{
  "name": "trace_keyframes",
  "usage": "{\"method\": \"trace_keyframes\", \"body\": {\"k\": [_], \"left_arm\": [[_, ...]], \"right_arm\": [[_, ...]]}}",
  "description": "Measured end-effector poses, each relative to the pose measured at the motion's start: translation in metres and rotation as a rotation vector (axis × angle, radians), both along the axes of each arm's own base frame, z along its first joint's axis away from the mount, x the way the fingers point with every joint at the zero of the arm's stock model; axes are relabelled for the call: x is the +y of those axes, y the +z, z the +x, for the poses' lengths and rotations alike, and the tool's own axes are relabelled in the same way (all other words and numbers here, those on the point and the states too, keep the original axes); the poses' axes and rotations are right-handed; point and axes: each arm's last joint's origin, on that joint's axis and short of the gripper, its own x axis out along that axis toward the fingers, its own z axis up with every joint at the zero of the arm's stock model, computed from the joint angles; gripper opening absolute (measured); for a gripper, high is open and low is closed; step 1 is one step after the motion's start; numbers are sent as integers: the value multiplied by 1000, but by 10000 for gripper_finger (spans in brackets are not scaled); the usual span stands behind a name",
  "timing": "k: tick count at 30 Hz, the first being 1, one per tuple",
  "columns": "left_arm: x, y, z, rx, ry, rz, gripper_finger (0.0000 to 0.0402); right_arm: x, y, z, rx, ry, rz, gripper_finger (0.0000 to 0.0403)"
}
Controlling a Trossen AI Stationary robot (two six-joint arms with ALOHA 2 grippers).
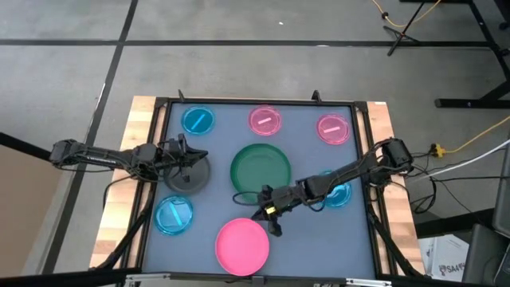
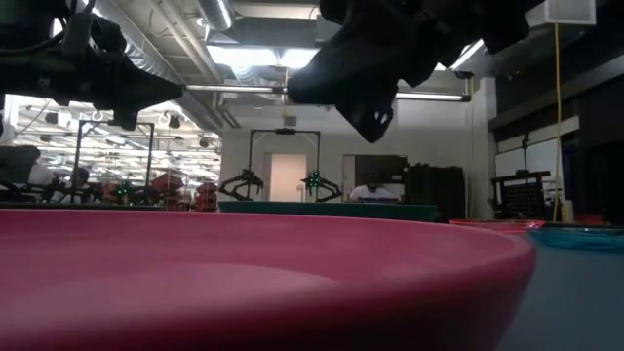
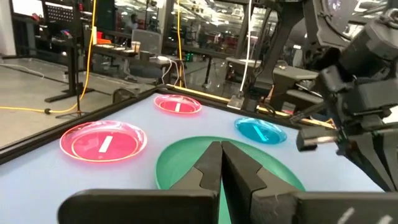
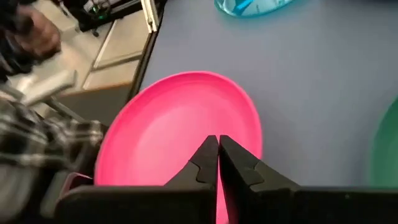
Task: Stack plastic plates
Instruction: Stack the pink plate on top of the green plate
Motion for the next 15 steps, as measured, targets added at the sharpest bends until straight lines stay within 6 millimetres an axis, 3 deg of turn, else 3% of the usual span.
{"method": "trace_keyframes", "body": {"k": [4,15], "left_arm": [[0,0,0,0,0,0,5],[0,0,0,0,-2,0,5]], "right_arm": [[1,-7,4,60,-67,89,27],[3,-39,8,183,-170,145,169]]}}
